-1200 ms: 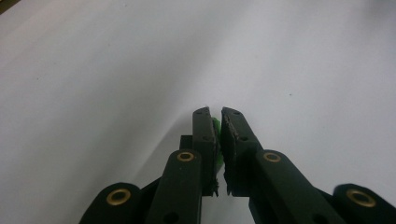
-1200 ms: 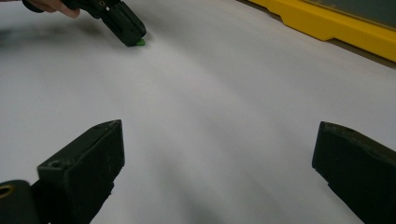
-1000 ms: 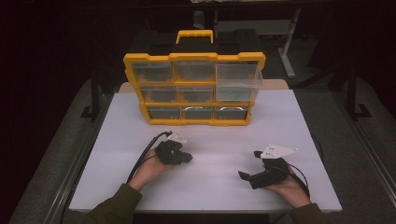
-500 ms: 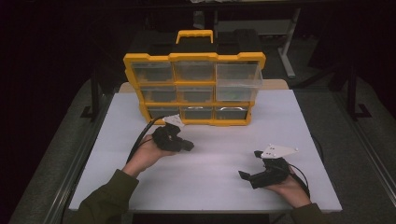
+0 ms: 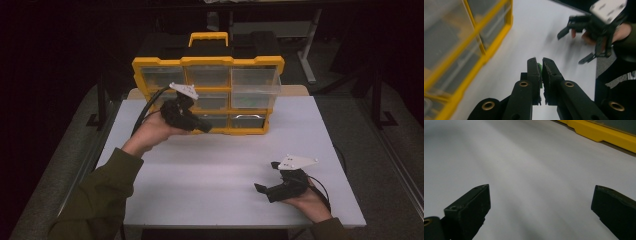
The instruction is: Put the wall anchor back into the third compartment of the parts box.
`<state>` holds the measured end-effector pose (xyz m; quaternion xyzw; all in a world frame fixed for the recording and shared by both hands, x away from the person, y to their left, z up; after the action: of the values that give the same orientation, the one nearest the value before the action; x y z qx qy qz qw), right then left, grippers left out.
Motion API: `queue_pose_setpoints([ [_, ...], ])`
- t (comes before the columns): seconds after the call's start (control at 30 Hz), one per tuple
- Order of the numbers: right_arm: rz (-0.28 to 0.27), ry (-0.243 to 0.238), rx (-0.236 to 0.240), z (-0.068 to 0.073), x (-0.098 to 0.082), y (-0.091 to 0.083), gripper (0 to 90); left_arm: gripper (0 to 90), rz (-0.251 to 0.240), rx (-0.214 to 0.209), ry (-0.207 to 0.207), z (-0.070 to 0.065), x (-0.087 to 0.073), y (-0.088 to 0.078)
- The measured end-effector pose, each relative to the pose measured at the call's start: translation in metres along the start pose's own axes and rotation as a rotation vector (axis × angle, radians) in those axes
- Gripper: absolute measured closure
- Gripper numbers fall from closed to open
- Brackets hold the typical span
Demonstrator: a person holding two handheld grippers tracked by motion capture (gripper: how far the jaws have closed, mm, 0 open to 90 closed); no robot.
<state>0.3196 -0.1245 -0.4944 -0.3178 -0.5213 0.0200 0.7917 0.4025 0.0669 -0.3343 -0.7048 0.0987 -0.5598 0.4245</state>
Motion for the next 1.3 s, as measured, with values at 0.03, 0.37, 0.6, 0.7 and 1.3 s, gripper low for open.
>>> queue_pose_setpoints([
  [0.03, 0.0, 0.002, 0.0, 0.0, 0.0, 0.0, 1.7, 85.3, -0.004, 0.002, 0.002, 0.002, 0.006, -0.003],
  [0.37, 0.005, 0.002, 0.002, 0.001, -0.001, 0.0, 1.6, 85.3, -0.04, -0.004, 0.034, 0.013, 0.066, -0.033],
  [0.6, -0.003, 0.0, 0.002, -0.001, -0.001, -0.001, 1.6, 85.2, -0.057, 0.007, 0.066, 0.012, 0.105, -0.043],
  [0.7, -0.001, 0.005, 0.001, -0.001, -0.002, -0.002, 1.6, 85.2, -0.061, 0.016, 0.075, 0.01, 0.119, -0.041],
  [1.3, -0.011, 0.009, 0.002, -0.001, -0.003, -0.005, 1.6, 85.1, -0.023, 0.05, 0.119, -0.002, 0.149, 0.009],
])
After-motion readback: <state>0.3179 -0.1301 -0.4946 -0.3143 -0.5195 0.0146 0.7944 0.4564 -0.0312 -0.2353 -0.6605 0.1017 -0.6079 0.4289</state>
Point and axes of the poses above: each handheld gripper's, and its own axes: y roughly forward along the jaws, x roughly out of its top, z roughly to its left, the point moved 10 cm from there along y, roughly forward along the jaws, and after that the axes turned 14 degrees about x, right-handed, at the moved point
